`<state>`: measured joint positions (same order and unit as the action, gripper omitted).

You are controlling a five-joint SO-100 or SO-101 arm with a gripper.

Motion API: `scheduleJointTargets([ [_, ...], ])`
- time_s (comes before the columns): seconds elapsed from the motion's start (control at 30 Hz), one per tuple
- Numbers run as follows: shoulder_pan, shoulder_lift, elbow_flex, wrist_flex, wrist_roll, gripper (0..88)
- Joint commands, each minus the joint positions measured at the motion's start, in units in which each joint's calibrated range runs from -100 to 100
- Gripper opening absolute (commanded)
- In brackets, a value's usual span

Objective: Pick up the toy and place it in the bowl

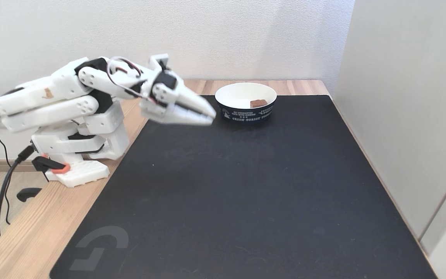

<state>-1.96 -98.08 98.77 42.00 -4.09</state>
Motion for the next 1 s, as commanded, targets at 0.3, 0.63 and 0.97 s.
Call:
scheduleJointTargets([
  [0.3, 0.91, -1.33, 0.69, 11.43, 4.98, 2.5],
  [0.63, 0.91, -1.25, 0.69, 11.34, 4.77, 2.5],
  [0.97, 0.91, -1.25, 0.69, 11.34, 4.77, 2.5],
])
